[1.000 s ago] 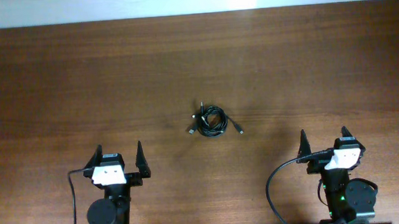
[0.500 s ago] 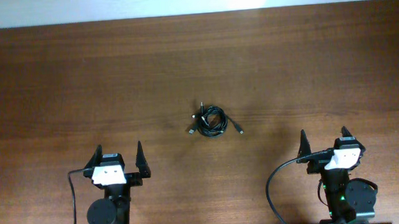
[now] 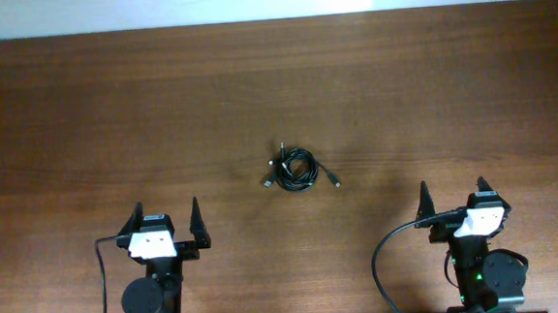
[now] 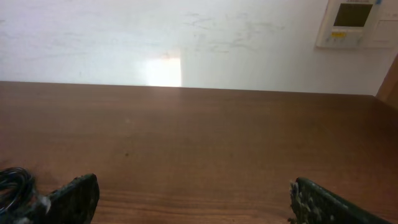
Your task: Untangle cables
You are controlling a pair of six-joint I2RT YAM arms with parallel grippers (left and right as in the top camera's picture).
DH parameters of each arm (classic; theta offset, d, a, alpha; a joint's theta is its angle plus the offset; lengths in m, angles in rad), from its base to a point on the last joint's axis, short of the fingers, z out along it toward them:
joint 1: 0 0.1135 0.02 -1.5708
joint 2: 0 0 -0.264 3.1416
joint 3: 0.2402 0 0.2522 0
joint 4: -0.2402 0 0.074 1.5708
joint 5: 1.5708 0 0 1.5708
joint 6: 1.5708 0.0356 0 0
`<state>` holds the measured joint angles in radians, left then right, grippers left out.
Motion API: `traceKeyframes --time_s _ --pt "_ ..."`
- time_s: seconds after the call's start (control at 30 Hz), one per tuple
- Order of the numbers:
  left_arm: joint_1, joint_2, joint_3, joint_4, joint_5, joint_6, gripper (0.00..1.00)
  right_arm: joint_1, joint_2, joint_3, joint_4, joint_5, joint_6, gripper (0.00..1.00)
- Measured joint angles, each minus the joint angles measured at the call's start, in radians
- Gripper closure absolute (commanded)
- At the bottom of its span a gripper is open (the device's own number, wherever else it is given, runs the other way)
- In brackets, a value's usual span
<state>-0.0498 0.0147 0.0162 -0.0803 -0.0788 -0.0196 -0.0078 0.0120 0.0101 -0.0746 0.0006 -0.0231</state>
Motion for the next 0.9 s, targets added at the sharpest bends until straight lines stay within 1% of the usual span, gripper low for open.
traceKeyframes --time_s 0.13,0.27,0.4,0.5,0.53,0.57,0.63,0.7,0.77,0.8,0.87,0.9 --pt "0.0 0.0 -0.001 0.024 0.012 -0.002 0.01 0.0 0.0 0.0 0.0 0.0 0.0 0.02" --pt "-0.001 0.0 -0.002 0.046 0.121 -0.008 0.01 0.0 0.0 0.0 0.0 0.0 0.0 0.02" --pt "-0.001 -0.001 -0.006 0.228 0.264 -0.008 0.01 0.0 0.0 0.0 0.0 0.0 0.0 0.02" --pt "-0.001 -0.002 -0.005 0.384 0.308 -0.008 0.01 0.0 0.0 0.0 0.0 0.001 0.0 0.02" --pt "-0.001 -0.004 0.0 0.419 0.318 -0.008 0.01 0.0 0.0 0.0 0.0 0.002 -0.001 0.02" --pt "-0.001 -0.004 0.01 0.42 0.326 -0.008 0.01 0.0 0.0 0.0 0.0 0.003 0.0 0.02" --pt "-0.001 -0.003 0.037 0.389 0.335 -0.008 0.01 0.0 0.0 0.0 0.0 0.003 0.0 0.01" --pt "-0.001 0.01 0.109 0.298 0.341 -0.008 0.01 0.0 0.0 0.0 0.0 0.003 0.0 0.02" --pt "-0.001 0.062 0.232 0.135 0.35 0.001 0.01 0.0 0.0 0.0 0.0 0.003 0.0 0.01" --pt "-0.001 0.1 0.296 0.08 0.354 0.007 0.01 0.0 0.0 0.0 0.0 0.003 0.0 0.02" --pt "-0.001 0.177 0.431 -0.063 0.36 0.03 0.01 0.0 0.0 0.0 0.0 0.003 0.0 0.02" --pt "-0.001 0.238 0.522 -0.16 0.364 0.044 0.01 0.0 0.0 0.0 0.0 0.003 0.0 0.02"
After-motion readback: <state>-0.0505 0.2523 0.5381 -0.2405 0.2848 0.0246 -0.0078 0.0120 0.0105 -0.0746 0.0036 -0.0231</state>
